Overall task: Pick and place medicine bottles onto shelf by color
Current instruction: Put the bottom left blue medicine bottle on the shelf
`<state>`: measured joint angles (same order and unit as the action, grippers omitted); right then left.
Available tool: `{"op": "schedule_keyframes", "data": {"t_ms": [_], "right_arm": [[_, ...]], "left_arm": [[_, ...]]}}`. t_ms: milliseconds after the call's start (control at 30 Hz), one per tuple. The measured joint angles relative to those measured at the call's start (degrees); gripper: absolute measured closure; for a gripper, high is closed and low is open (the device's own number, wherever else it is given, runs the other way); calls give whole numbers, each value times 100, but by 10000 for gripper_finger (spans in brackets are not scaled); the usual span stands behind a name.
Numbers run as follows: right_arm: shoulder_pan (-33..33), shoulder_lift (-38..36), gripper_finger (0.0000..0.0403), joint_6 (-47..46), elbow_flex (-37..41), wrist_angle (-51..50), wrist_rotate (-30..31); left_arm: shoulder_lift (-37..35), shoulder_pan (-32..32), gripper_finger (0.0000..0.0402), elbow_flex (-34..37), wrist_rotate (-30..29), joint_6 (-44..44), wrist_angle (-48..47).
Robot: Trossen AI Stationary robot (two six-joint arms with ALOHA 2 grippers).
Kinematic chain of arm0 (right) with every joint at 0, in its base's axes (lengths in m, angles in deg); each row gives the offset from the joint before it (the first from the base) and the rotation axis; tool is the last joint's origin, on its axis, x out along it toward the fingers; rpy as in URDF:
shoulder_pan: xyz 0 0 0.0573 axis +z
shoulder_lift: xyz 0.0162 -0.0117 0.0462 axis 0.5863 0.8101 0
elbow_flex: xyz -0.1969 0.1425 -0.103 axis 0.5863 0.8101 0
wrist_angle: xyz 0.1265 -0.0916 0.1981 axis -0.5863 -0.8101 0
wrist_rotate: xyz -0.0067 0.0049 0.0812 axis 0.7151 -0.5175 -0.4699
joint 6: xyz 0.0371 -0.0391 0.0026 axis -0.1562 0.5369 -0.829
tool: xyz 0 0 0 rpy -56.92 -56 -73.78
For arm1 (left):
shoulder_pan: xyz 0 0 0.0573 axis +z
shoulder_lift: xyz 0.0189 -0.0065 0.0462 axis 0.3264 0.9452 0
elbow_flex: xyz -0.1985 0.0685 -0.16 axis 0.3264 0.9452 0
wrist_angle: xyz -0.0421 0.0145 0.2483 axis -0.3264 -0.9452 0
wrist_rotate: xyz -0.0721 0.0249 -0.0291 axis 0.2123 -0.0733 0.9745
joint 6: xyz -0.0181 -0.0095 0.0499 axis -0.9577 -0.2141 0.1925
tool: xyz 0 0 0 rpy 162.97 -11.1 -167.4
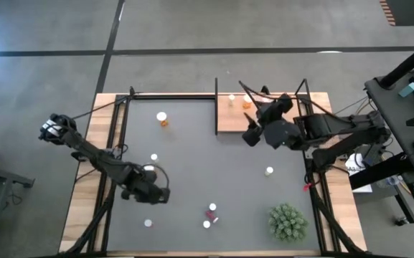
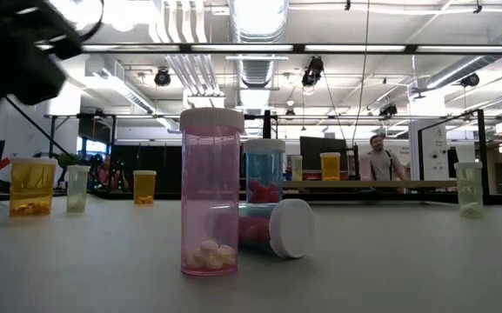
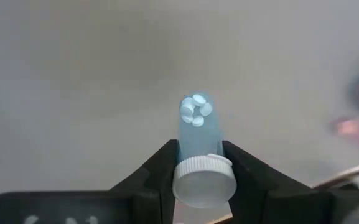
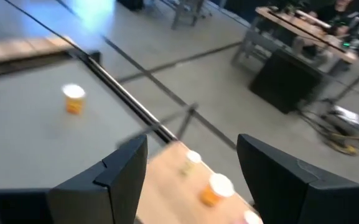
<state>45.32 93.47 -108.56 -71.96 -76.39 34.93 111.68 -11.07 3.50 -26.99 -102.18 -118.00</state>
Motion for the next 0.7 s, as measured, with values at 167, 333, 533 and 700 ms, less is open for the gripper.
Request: {"op": "schedule_keyframes", "data": {"t_ms": [167,333,533,700], "right_arm": [[-353,-92,165,-215,0,-834,-143],[-706,-185,165,-238,37,-1143,-931],[-1034,-292,165,706,279,-943,-2174],[-1123,-428,165,1534,676,-210,-3340]], "left_arm": [[-60,680,311,-443,-467,701,-5],[10,1403,311,-980,-814,1512,13],[374,2206,311,-1656,-1006,2719,431],[867,2674,311,-2281,-1129,3768,1087]]}}
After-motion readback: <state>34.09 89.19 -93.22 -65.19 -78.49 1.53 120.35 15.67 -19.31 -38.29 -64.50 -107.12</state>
